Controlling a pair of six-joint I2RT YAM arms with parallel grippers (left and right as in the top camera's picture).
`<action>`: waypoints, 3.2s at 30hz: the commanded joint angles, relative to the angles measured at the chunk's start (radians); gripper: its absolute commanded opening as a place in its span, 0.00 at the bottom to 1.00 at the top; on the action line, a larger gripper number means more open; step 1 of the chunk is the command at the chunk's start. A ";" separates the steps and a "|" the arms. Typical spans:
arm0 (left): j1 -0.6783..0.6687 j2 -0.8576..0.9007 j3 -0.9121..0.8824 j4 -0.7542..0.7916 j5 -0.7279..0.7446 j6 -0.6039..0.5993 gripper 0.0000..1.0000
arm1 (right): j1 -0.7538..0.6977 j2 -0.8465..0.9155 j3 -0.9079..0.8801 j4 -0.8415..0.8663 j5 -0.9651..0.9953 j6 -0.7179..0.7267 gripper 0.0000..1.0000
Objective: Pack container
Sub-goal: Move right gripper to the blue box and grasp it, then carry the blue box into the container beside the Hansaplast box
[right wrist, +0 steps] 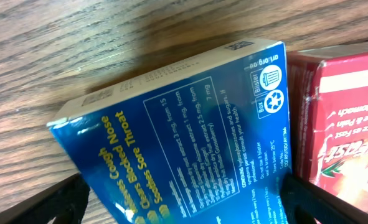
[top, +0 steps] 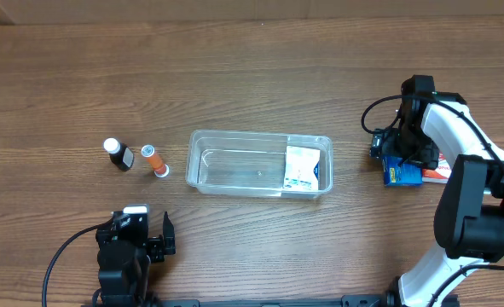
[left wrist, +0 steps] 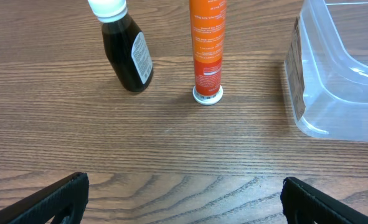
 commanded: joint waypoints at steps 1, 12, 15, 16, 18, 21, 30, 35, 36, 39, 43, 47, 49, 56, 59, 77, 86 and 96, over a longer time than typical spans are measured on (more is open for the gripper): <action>0.006 -0.011 -0.005 0.003 0.011 0.019 1.00 | 0.000 0.009 -0.009 -0.002 -0.014 0.016 0.97; 0.006 -0.011 -0.005 0.003 0.011 0.019 1.00 | 0.000 -0.074 0.105 -0.123 -0.059 0.026 1.00; 0.006 -0.011 -0.005 0.003 0.011 0.019 1.00 | -0.002 -0.069 0.078 -0.110 -0.058 0.023 1.00; 0.006 -0.011 -0.005 0.003 0.011 0.019 1.00 | -0.002 -0.069 0.067 -0.095 -0.055 0.024 1.00; 0.006 -0.011 -0.005 0.003 0.011 0.019 1.00 | -0.007 -0.068 0.041 -0.059 -0.055 0.029 1.00; 0.006 -0.011 -0.005 0.003 0.011 0.019 1.00 | -0.024 -0.068 -0.009 0.002 -0.055 0.030 1.00; 0.006 -0.011 -0.005 0.003 0.012 0.019 1.00 | -0.051 -0.067 -0.063 0.047 -0.128 0.030 0.99; 0.006 -0.011 -0.005 0.003 0.011 0.019 1.00 | -0.052 -0.067 -0.108 0.093 -0.137 0.080 0.95; 0.006 -0.011 -0.005 0.003 0.011 0.019 1.00 | -0.052 -0.067 -0.108 0.097 -0.136 0.096 0.90; 0.006 -0.011 -0.005 0.003 0.011 0.019 1.00 | -0.052 -0.068 -0.106 0.096 -0.135 0.130 0.76; 0.006 -0.011 -0.005 0.003 0.011 0.019 1.00 | -0.048 -0.077 -0.037 0.000 -0.151 0.158 0.64; 0.006 -0.011 -0.005 0.003 0.011 0.019 1.00 | -0.007 -0.154 0.098 -0.143 -0.162 0.158 0.62; 0.006 -0.011 -0.005 0.003 0.011 0.019 1.00 | 0.037 -0.219 0.158 -0.211 -0.162 0.158 0.62; 0.006 -0.011 -0.005 0.003 0.011 0.019 1.00 | 0.379 -0.459 0.232 -0.318 -0.161 0.264 0.62; 0.006 -0.011 -0.005 0.003 0.011 0.019 1.00 | 0.537 -0.452 0.222 -0.264 -0.161 0.352 0.62; 0.006 -0.011 -0.005 0.003 0.011 0.019 1.00 | 0.787 -0.117 0.184 -0.023 -0.159 0.555 0.66; 0.006 -0.011 -0.005 0.003 0.011 0.019 1.00 | 0.787 -0.117 0.184 -0.017 -0.150 0.577 0.76; 0.006 -0.011 -0.005 0.003 0.011 0.019 1.00 | 0.787 -0.124 0.198 -0.033 -0.142 0.517 0.82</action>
